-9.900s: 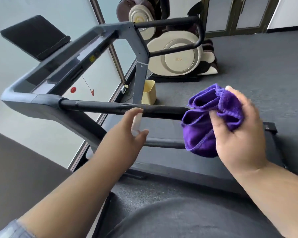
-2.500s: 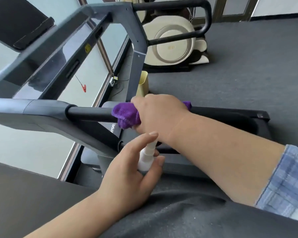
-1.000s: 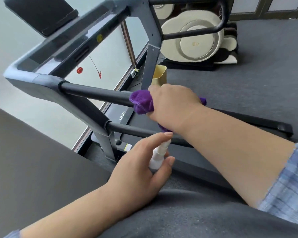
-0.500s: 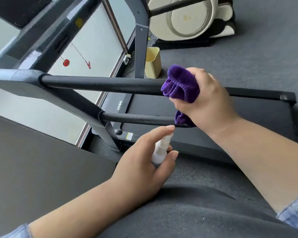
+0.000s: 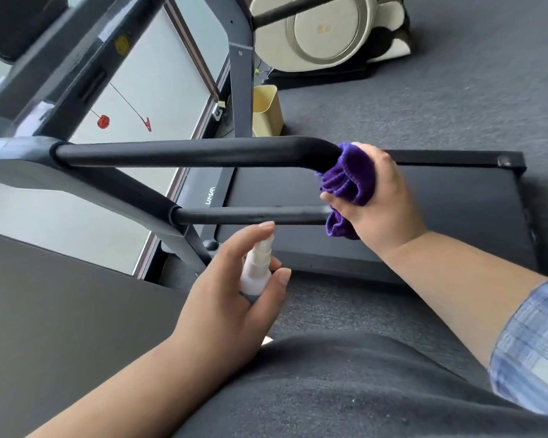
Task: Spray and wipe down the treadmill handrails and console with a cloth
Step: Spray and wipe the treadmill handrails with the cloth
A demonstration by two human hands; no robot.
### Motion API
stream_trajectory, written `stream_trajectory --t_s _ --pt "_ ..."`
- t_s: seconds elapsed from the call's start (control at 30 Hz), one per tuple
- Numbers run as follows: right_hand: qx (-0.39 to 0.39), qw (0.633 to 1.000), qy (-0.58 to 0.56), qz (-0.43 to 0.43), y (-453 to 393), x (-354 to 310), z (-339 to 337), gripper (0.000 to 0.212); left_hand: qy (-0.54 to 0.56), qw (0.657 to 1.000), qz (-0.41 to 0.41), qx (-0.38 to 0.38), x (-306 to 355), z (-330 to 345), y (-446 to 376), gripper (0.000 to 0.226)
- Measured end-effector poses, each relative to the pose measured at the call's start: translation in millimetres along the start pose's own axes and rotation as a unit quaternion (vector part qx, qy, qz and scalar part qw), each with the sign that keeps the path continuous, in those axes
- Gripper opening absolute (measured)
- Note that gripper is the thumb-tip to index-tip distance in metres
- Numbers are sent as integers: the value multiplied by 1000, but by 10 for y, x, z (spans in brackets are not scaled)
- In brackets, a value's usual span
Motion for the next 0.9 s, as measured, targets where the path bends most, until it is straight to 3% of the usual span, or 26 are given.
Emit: stream_trajectory --t_s 0.2,0.37,0.7,0.9 --pt "-24 972 181 -145 -267 -963 143 70 28 999 -7 -22 82 184 -48 57" --pt "11 966 184 -179 -153 -816 130 65 41 998 6 -41 141 303 -106 58" --pt "24 998 50 -8 29 -73 30 80 18 999 -15 -30 61 139 3 56" --pt "34 984 154 -88 -6 -435 50 85 11 999 -34 -10 -18 21 24 53"
Point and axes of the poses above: each hand's wrist, its own y-axis away from the middle knuckle, its own z-axis out of the palm, x = y × z, the point moved 7 cm from there along -y, towards the middle knuckle, and after that the axes turned 4 degrees about z, right-handed, at the moved point
